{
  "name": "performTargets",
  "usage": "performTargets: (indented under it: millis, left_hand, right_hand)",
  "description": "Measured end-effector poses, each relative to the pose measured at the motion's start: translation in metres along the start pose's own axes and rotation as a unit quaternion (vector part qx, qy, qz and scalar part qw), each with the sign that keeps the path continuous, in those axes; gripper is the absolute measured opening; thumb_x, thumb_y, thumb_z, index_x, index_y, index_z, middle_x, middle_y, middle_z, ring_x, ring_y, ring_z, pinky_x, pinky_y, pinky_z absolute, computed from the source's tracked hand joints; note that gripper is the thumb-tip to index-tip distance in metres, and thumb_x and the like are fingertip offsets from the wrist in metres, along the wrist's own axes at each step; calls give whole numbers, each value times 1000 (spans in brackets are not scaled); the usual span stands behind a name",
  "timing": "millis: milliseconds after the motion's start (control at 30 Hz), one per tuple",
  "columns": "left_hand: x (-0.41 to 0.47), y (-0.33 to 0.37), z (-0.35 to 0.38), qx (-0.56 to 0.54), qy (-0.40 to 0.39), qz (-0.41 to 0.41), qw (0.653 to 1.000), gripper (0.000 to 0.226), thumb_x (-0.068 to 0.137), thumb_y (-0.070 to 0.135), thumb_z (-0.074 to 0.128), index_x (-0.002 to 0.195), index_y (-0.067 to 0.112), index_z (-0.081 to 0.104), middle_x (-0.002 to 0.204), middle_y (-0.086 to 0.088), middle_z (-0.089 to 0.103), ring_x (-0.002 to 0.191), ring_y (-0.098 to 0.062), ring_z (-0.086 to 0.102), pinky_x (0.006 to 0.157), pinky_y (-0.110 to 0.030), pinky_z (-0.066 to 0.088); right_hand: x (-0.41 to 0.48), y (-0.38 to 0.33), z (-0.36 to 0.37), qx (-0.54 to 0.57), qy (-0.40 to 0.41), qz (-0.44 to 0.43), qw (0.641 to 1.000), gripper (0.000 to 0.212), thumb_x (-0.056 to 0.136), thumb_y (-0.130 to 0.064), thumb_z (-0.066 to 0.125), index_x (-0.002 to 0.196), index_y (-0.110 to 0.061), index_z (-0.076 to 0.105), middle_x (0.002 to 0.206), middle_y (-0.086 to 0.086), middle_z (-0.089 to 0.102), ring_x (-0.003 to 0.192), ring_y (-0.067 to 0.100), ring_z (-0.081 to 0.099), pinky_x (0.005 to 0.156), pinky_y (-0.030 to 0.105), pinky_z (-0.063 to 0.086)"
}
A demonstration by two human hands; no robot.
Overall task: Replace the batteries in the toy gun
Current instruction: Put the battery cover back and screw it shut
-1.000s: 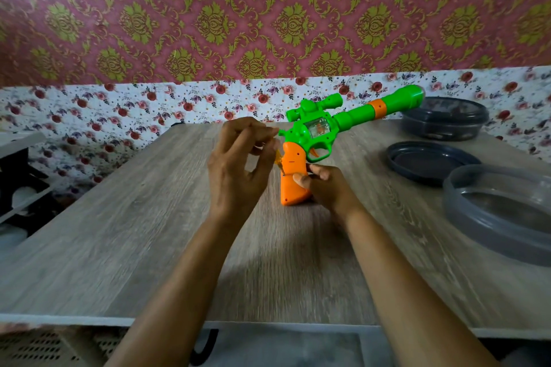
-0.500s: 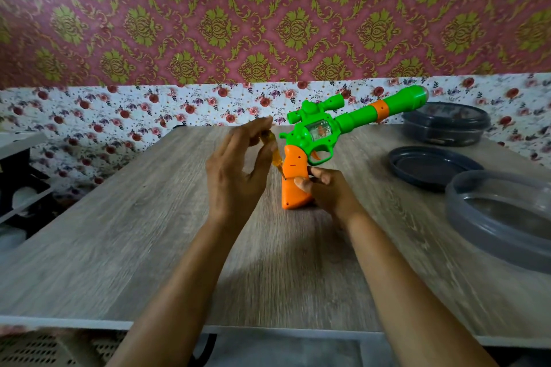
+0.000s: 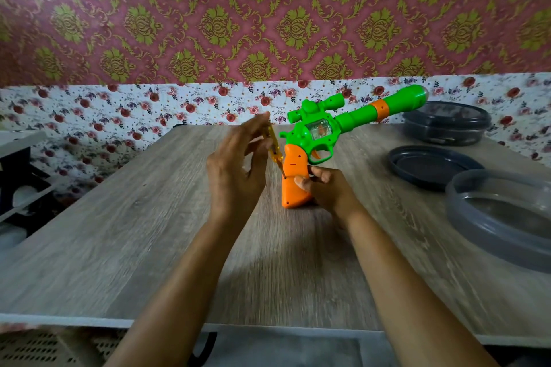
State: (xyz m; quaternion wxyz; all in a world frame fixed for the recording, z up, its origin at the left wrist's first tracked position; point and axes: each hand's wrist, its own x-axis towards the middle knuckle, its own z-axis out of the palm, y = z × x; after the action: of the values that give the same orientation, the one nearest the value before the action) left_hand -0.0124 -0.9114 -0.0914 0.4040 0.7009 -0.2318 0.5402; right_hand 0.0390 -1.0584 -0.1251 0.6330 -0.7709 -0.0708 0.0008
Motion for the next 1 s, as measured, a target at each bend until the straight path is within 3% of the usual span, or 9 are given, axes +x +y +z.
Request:
performTargets:
  millis: [67, 167, 333, 467, 567, 667, 833, 1000]
  left_hand:
    - [0, -1, -2, 23, -9, 15, 1000, 29, 88, -2, 53, 115, 2, 64, 114, -5, 65, 105, -8, 62, 79, -35, 58]
    - [0, 3, -2, 30, -26, 22, 999, 33, 85, -5, 54, 114, 4, 64, 121, -7, 61, 111, -10, 60, 81, -26, 57]
    - [-1, 5, 1, 12, -27, 34, 999, 20, 87, 3, 64, 106, 5, 66, 107, -4, 54, 97, -2, 58, 76, -19, 56]
    - [-1, 4, 1, 14, -25, 44, 999, 17, 88, 4, 63, 102, 12, 59, 96, -1, 56, 86, -5, 59, 74, -17, 55]
    - [-1, 5, 1, 7, -19, 28, 999, 21, 89, 9, 59, 108, 16, 52, 97, -2, 61, 90, -2, 60, 77, -15, 54]
    - [-1, 6, 2, 8, -22, 11, 1000, 26, 89, 8, 55, 114, 12, 55, 104, 2, 63, 96, -3, 62, 79, -21, 55]
    - [-3, 4, 1, 29, -27, 45, 998, 22, 87, 7, 55, 106, 7, 65, 111, -3, 64, 98, -12, 63, 74, -36, 57]
    - [-2, 4, 0, 56, -17, 40, 997, 16, 86, 16, 66, 101, 9, 69, 100, -5, 56, 84, -16, 61, 64, -30, 53]
  right_hand:
    - [-1, -1, 0, 4, -1, 1, 1000, 38, 87, -11, 59, 125, -6, 56, 120, 17, 61, 111, 29, 58, 98, 48, 46]
    - [-2, 0, -1, 6, -7, -1, 1000, 38, 88, -10, 58, 126, -6, 55, 121, 17, 61, 111, 30, 58, 96, 48, 47]
    - [-2, -1, -1, 12, -14, -1, 1000, 37, 89, -10, 57, 126, -7, 55, 121, 15, 60, 108, 28, 58, 89, 43, 51]
    - [-3, -2, -1, -11, -12, -9, 1000, 33, 88, -11, 57, 121, -8, 59, 119, 16, 62, 109, 29, 59, 96, 47, 48]
    - [-4, -3, -1, -18, -9, -8, 1000, 34, 89, -11, 57, 123, -8, 58, 120, 16, 61, 110, 29, 58, 97, 45, 47]
    - [-5, -4, -2, -23, -13, -9, 1000, 34, 90, -11, 55, 124, -8, 57, 119, 15, 61, 111, 28, 57, 93, 40, 48]
    - [-5, -5, -1, -36, -17, -18, 999, 32, 89, -10, 55, 121, -9, 59, 118, 16, 62, 107, 26, 58, 98, 45, 46]
    - [-5, -3, 0, -37, -17, -21, 999, 32, 89, -10, 56, 121, -10, 60, 117, 16, 63, 99, 20, 58, 95, 38, 47]
